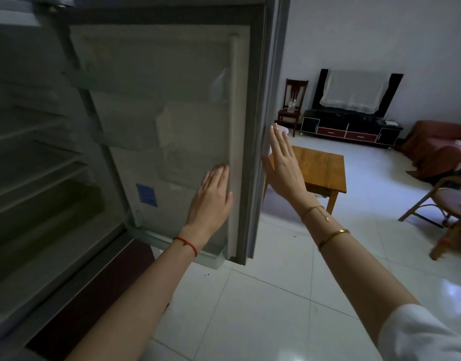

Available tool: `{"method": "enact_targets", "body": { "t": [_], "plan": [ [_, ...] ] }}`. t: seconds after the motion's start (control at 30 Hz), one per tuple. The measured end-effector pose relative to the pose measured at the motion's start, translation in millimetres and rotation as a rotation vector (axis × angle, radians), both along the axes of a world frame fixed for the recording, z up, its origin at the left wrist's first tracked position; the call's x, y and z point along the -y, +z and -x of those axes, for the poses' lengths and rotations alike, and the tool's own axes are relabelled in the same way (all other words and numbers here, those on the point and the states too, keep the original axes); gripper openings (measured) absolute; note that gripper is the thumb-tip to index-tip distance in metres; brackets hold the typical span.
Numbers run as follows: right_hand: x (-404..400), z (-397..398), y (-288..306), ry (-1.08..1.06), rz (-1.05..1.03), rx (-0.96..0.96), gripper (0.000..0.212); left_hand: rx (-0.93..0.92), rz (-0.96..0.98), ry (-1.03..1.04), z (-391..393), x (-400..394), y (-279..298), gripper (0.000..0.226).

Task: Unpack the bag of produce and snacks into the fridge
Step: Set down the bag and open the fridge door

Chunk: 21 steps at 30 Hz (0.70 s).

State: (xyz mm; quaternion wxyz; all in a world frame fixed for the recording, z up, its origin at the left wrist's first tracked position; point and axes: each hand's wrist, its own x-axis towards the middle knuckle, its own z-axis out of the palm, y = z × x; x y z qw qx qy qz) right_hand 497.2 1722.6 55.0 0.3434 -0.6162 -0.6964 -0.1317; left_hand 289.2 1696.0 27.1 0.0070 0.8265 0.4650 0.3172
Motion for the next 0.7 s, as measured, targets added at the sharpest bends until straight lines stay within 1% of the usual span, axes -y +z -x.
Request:
{"method": "enact_targets", "body": {
  "t": [0.1,0.3,0.4,0.7],
  "plan": [
    [-27,-18,1,0.012,0.016,-0.014,0.064,-0.029,-0.012,0.009,-15,-17,-1,0.064],
    [-84,-45,0,0.014,0.024,-0.092,0.062,-0.042,-0.074,0.031,-49,-62,-13,0.064],
    [-112,-57,0,0.041,0.016,-0.119,0.06,-0.054,-0.102,0.061,-62,-89,-20,0.062],
    [-198,-89,4,0.119,0.023,-0.179,0.058,-0.108,-0.214,0.04,-93,-170,-21,0.052]
  ]
}}
